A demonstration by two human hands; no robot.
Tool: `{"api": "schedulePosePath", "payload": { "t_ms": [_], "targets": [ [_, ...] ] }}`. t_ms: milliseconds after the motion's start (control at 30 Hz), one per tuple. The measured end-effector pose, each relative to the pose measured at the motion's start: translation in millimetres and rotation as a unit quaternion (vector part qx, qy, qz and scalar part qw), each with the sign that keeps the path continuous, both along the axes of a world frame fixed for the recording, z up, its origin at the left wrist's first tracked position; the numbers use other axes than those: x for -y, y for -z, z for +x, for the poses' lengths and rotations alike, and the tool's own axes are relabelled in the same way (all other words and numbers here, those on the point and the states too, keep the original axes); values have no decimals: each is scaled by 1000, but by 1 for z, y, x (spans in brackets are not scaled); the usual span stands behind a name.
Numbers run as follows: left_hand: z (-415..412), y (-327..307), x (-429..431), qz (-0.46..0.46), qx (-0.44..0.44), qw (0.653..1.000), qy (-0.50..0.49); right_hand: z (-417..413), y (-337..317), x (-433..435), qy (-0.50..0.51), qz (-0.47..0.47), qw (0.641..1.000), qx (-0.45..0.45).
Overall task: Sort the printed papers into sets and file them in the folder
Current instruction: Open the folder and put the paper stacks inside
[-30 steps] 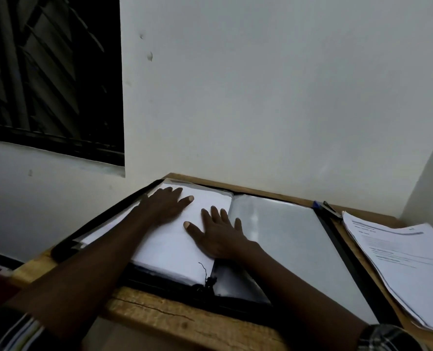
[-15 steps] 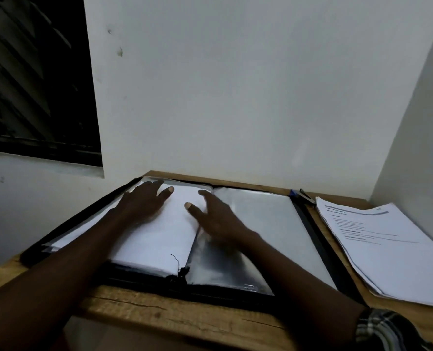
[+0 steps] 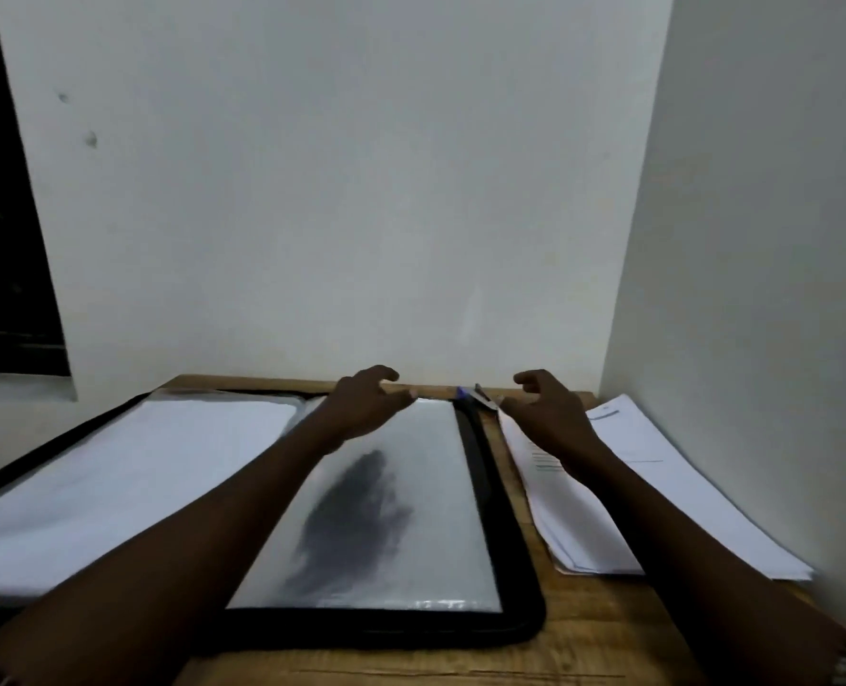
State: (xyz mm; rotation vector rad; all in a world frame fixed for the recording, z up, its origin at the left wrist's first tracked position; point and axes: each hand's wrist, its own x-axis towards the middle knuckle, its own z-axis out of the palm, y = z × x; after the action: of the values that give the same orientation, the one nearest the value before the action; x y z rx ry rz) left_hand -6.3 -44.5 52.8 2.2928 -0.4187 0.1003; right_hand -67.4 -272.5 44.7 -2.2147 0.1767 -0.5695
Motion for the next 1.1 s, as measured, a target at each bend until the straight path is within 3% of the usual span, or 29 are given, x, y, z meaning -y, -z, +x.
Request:
{"api": "schedulePosePath", "payload": {
  "t_ms": [233,633,867,967,1100],
  "targets": [
    [-3,14,93,-183,-121,973,66,0,14,67,75,44,996,32],
    [23,34,178,-272,-167,948,-6,13,41,106,89,70,993,-14],
    [20,30,180,-403,-242,882,-5,20,42,110,93,81,992,-33],
    [13,30,179,-394,-269,879,16,20,41,111,101,85,991,-26],
    [5,33,182,-328,-287,898,57,18,40,110,90,94,991,-20]
  ]
}}
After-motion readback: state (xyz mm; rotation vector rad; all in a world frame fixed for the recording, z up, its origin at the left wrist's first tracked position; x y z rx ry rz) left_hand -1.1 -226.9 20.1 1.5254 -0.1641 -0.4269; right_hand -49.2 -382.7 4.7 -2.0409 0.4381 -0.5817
